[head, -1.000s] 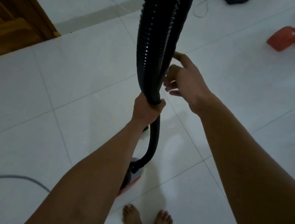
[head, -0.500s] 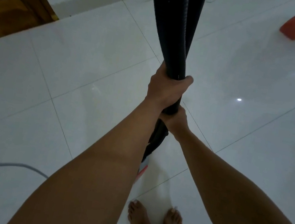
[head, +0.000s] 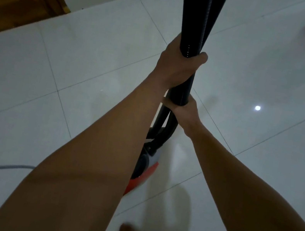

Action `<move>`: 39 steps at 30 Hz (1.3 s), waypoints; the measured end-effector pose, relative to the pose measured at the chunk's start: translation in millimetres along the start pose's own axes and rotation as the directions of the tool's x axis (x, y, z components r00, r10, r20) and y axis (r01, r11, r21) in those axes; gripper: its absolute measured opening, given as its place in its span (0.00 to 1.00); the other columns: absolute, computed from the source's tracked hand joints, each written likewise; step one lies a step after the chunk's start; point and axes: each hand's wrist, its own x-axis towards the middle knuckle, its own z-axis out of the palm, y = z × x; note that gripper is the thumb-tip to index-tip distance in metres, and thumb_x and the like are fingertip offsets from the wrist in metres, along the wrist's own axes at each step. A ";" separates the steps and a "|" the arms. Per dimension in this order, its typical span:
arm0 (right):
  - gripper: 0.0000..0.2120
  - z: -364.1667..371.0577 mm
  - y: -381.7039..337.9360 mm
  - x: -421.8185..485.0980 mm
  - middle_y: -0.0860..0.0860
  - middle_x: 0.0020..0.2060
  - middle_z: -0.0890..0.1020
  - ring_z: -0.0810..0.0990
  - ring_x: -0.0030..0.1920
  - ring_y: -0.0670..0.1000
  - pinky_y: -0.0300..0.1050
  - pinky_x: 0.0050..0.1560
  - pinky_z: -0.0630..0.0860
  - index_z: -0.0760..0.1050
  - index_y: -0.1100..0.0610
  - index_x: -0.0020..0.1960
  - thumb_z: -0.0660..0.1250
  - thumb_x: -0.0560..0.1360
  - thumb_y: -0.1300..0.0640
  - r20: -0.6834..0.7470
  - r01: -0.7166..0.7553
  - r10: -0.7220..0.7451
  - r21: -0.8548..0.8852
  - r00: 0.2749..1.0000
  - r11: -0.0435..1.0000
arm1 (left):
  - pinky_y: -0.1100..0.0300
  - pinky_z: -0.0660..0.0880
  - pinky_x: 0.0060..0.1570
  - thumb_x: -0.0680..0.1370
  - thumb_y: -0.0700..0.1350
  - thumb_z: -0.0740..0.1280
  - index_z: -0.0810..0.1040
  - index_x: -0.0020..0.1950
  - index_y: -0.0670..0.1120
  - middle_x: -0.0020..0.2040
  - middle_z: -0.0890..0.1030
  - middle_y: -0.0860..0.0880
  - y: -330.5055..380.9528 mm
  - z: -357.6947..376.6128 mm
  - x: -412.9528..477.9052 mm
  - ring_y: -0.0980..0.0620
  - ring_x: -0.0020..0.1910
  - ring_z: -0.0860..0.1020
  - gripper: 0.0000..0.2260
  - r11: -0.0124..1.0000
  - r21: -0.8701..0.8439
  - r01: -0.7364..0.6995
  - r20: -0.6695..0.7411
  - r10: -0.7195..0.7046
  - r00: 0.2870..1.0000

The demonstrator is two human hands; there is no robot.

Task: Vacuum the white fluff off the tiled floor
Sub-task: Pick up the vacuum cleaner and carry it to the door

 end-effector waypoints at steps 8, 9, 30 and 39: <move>0.17 21.1 35.9 27.2 0.50 0.44 0.85 0.84 0.44 0.50 0.53 0.48 0.83 0.78 0.54 0.56 0.76 0.71 0.49 -0.155 0.237 -0.250 -0.100 0.956 0.966 | 0.55 0.81 0.56 0.72 0.49 0.75 0.78 0.60 0.42 0.48 0.81 0.51 -68.0 0.8 -2.1 0.52 0.50 0.82 0.20 0.993 -0.052 -0.107 0.014 0.108 0.994; 0.18 20.6 41.7 27.4 0.49 0.45 0.85 0.85 0.45 0.49 0.50 0.48 0.83 0.78 0.54 0.56 0.77 0.70 0.48 -0.129 0.244 -0.254 -0.090 0.959 0.966 | 0.55 0.81 0.54 0.73 0.47 0.74 0.78 0.60 0.42 0.48 0.80 0.51 -71.9 0.4 -2.7 0.52 0.49 0.81 0.19 0.990 -0.058 -0.127 -0.002 0.127 0.992; 0.13 58.9 101.7 36.4 0.51 0.39 0.84 0.84 0.39 0.52 0.54 0.42 0.84 0.80 0.56 0.49 0.72 0.70 0.49 -0.270 0.370 -0.381 -0.091 0.884 0.925 | 0.57 0.74 0.67 0.79 0.65 0.67 0.71 0.77 0.52 0.69 0.79 0.51 -169.8 7.2 -50.3 0.54 0.67 0.78 0.29 0.980 -0.041 -0.195 -0.004 0.195 0.981; 0.11 79.5 95.8 14.5 0.50 0.37 0.81 0.81 0.36 0.49 0.51 0.43 0.83 0.78 0.56 0.48 0.70 0.70 0.51 -0.328 0.348 -0.392 -0.185 0.860 0.919 | 0.65 0.66 0.60 0.84 0.37 0.59 0.66 0.81 0.54 0.77 0.70 0.41 -357.7 -60.8 -171.6 0.47 0.71 0.73 0.25 0.901 0.381 0.210 0.015 -0.233 0.972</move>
